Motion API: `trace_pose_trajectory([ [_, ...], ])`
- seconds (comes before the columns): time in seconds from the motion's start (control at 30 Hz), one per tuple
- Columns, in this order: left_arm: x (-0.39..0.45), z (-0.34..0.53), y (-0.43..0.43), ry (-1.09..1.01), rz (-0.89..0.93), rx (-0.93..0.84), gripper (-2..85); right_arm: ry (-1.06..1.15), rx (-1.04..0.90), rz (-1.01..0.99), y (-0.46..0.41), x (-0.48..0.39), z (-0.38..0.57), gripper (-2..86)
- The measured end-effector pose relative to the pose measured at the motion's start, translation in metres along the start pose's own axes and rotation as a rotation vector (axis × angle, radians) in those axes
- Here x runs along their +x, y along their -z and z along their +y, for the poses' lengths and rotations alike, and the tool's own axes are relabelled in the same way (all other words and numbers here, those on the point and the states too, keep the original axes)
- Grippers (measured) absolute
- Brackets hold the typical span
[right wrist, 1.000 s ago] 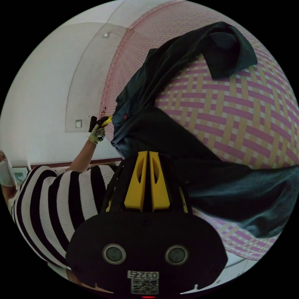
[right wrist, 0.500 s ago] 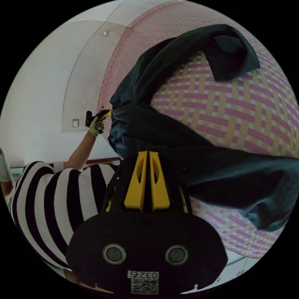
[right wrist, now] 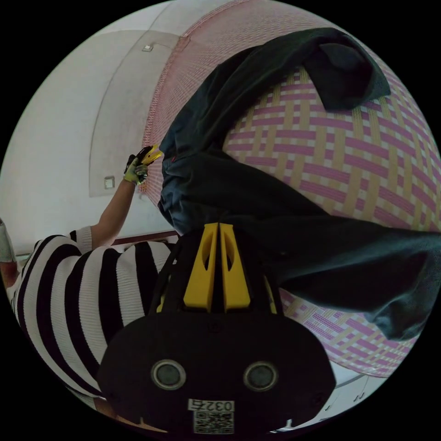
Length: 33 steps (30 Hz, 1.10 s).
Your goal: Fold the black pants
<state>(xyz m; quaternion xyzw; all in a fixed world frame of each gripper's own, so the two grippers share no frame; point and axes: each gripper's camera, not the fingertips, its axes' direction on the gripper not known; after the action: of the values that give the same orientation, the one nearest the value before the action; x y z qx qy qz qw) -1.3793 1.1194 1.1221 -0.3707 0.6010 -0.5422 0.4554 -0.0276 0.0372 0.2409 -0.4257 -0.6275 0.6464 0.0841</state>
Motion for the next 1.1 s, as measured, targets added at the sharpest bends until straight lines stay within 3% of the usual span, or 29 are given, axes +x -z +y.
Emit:
trace_pose_trajectory([
  [0.13,-0.013,-0.004,0.001,0.007,0.137,-0.031,3.2,0.0,-0.012,-0.004,-0.007,-0.001,-0.001,-1.0],
  [0.27,-0.016,0.01,-0.011,-0.192,0.31,-0.161,-0.4,-0.017,-0.013,-0.007,-0.014,0.001,0.001,-1.0],
  [0.37,-0.028,0.022,-0.025,-0.224,0.252,-0.237,-0.7,-0.02,-0.02,-0.006,-0.017,0.0,0.002,-1.0],
  [0.6,-0.044,0.02,-0.007,-0.219,0.235,-0.01,2.6,-0.004,-0.03,0.004,-0.021,-0.007,0.0,-1.0],
  [0.83,-0.057,-0.012,-0.023,-0.101,0.126,0.024,4.8,-0.012,-0.023,0.001,-0.022,-0.011,0.003,-1.0],
  [0.93,-0.055,-0.025,-0.038,-0.112,0.144,0.02,3.6,-0.02,-0.013,0.005,-0.022,-0.014,0.006,-1.0],
  [1.1,-0.018,-0.05,-0.022,-0.295,0.11,0.168,-0.6,-0.046,0.014,0.02,-0.018,-0.02,0.016,-1.0],
])
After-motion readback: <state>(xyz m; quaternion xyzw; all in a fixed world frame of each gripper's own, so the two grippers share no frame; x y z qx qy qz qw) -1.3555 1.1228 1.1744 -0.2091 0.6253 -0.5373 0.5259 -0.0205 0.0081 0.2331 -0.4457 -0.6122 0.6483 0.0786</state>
